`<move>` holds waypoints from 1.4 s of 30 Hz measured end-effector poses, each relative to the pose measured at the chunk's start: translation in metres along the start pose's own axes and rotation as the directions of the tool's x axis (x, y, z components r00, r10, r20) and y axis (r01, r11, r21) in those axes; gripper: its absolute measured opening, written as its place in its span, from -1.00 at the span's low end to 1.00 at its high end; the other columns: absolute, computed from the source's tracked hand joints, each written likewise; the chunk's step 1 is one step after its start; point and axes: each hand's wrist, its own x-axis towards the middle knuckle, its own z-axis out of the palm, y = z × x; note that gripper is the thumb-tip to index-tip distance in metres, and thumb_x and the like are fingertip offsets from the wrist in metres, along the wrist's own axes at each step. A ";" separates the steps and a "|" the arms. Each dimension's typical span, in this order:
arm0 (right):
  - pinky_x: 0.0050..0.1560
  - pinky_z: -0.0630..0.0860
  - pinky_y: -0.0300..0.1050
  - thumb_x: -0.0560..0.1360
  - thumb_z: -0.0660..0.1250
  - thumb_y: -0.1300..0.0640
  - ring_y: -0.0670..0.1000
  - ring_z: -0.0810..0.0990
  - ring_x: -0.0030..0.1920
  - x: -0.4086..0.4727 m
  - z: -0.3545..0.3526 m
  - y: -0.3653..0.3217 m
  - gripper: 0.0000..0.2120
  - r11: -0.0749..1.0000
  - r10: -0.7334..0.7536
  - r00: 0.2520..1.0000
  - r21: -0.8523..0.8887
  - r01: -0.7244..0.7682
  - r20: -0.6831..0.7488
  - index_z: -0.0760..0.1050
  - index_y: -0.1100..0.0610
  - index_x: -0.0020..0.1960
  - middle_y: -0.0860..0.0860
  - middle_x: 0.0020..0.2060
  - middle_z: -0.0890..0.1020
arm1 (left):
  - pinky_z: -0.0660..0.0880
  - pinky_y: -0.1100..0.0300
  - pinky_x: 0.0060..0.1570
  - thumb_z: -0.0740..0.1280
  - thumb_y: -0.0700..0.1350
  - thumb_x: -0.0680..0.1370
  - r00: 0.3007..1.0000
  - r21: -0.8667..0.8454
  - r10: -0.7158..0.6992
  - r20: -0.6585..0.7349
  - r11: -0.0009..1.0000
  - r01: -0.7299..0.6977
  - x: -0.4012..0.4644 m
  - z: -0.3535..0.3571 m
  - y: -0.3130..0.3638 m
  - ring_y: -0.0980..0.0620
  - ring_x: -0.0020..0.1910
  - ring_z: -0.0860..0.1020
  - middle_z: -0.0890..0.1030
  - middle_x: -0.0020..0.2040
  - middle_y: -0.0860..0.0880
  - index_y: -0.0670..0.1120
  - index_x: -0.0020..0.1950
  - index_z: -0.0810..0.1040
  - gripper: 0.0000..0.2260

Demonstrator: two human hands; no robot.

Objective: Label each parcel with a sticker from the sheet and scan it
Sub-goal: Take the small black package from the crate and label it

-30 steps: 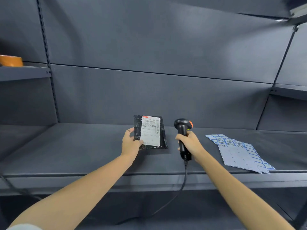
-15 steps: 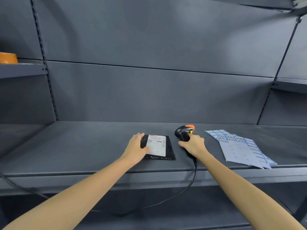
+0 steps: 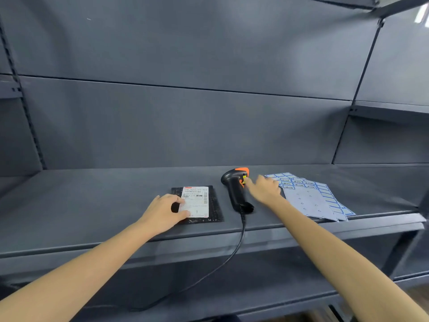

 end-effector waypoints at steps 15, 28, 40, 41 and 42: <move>0.31 0.31 -0.07 0.50 0.33 -0.14 0.14 0.36 0.37 0.045 -0.073 0.127 -0.40 0.818 0.575 0.818 -0.029 -0.574 0.025 0.33 0.15 0.42 0.09 0.35 0.40 | 0.28 0.31 0.02 0.17 -0.22 0.61 0.961 -0.305 -0.127 -0.244 0.951 0.049 0.015 -0.009 -0.013 0.10 0.04 0.48 0.57 0.22 -0.01 -0.09 0.17 0.55 -0.78; -0.14 0.54 -0.06 0.46 0.35 0.34 0.09 0.55 -0.09 -0.032 -0.082 0.020 -0.73 0.549 -0.012 0.980 0.818 0.171 -0.197 0.43 0.18 0.13 0.09 -0.04 0.55 | 0.44 0.21 0.14 0.23 -0.21 0.60 0.925 -0.711 -0.216 -0.314 0.699 -0.078 0.005 -0.002 0.005 0.03 0.10 0.57 0.62 0.06 0.04 0.03 0.00 0.57 -0.82; 0.04 0.58 -0.06 0.40 0.43 0.30 0.03 0.64 0.01 -0.109 -0.019 -0.045 -0.58 0.458 -0.432 0.893 0.884 0.098 0.125 0.44 0.13 0.22 0.06 0.07 0.63 | 0.61 0.19 -0.32 0.20 0.00 0.63 0.970 -0.980 -0.201 0.133 0.117 0.159 0.001 -0.029 0.035 -0.01 -0.22 0.69 0.71 -0.14 -0.09 -0.20 0.07 0.57 -0.71; -0.01 0.57 -0.14 0.44 0.41 0.32 -0.01 0.63 -0.02 -0.108 -0.014 -0.045 -0.59 0.515 -0.421 0.898 0.849 0.117 0.131 0.42 0.12 0.23 0.04 0.07 0.62 | 0.60 0.19 -0.33 0.23 -0.06 0.62 0.968 -0.981 -0.220 0.121 0.122 0.150 0.000 -0.031 0.033 -0.02 -0.24 0.69 0.71 -0.14 -0.11 -0.20 0.07 0.58 -0.76; -0.07 0.56 -0.22 0.45 0.40 0.30 -0.04 0.61 -0.02 -0.107 -0.009 -0.047 -0.58 0.575 -0.404 0.905 0.806 0.140 0.131 0.39 0.11 0.26 0.02 0.08 0.60 | 0.60 0.19 -0.34 0.25 -0.10 0.61 0.964 -0.979 -0.240 0.116 0.134 0.151 0.000 -0.033 0.030 -0.03 -0.24 0.69 0.71 -0.13 -0.13 -0.21 0.08 0.58 -0.79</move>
